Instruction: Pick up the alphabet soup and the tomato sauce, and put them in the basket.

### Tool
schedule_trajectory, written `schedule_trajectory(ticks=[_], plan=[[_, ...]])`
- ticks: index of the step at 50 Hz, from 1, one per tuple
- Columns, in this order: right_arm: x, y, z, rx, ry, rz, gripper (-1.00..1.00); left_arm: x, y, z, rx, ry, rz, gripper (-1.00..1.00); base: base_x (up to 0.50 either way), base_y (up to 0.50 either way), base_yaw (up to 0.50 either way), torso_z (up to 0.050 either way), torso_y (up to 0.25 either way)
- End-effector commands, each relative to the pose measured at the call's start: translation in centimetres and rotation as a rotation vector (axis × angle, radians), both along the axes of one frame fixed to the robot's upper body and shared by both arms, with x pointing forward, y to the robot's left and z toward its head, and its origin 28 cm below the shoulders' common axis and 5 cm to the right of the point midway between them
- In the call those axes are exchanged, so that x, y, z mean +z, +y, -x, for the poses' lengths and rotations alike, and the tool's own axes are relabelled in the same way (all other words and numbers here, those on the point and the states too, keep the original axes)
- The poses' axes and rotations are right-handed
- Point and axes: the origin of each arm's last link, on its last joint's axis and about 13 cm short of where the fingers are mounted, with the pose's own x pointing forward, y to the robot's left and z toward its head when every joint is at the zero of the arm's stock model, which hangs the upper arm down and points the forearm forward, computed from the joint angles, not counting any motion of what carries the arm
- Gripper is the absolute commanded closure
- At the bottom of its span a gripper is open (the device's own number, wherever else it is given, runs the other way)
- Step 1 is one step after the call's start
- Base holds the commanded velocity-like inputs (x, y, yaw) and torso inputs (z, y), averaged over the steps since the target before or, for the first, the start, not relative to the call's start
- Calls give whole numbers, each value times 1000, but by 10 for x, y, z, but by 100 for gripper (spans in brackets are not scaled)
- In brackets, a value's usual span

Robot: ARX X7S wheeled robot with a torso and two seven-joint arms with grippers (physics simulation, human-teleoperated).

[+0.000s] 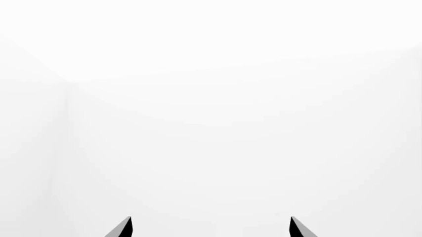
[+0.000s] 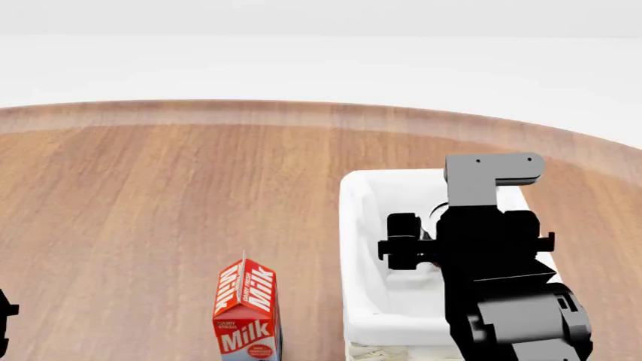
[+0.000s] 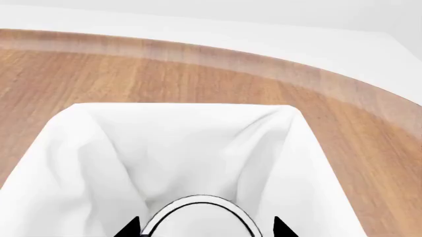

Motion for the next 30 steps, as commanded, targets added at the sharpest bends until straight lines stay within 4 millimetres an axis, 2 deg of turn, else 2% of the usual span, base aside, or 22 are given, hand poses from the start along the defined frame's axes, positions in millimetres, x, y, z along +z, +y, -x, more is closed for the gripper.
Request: schedule_trajectory(ticks=[1, 9, 17, 21, 23, 24, 30], plan=[[4, 0, -2, 23, -12, 25, -100, -2, 0, -1, 0, 6, 0, -100, 0, 0, 0, 0, 0], [14, 2, -3, 38, -35, 20, -100, -1, -1, -1, -4, 4, 1, -100, 0, 0, 0, 0, 0], [41, 7, 0, 83, -159, -28, -100, -2, -2, -1, -7, 8, 0, -100, 0, 0, 0, 0, 0], [69, 8, 8, 130, -254, -57, -100, -3, -1, -1, -7, 10, 0, -100, 0, 0, 0, 0, 0], [75, 8, 10, 146, -266, -68, -100, -3, -1, -2, -6, 10, 0, -100, 0, 0, 0, 0, 0], [87, 7, 15, 165, -302, -72, -100, -3, -1, -2, -6, 11, 2, -100, 0, 0, 0, 0, 0], [116, 7, 33, 231, -354, -55, -100, -2, -1, -2, -4, 10, -1, -100, 0, 0, 0, 0, 0]])
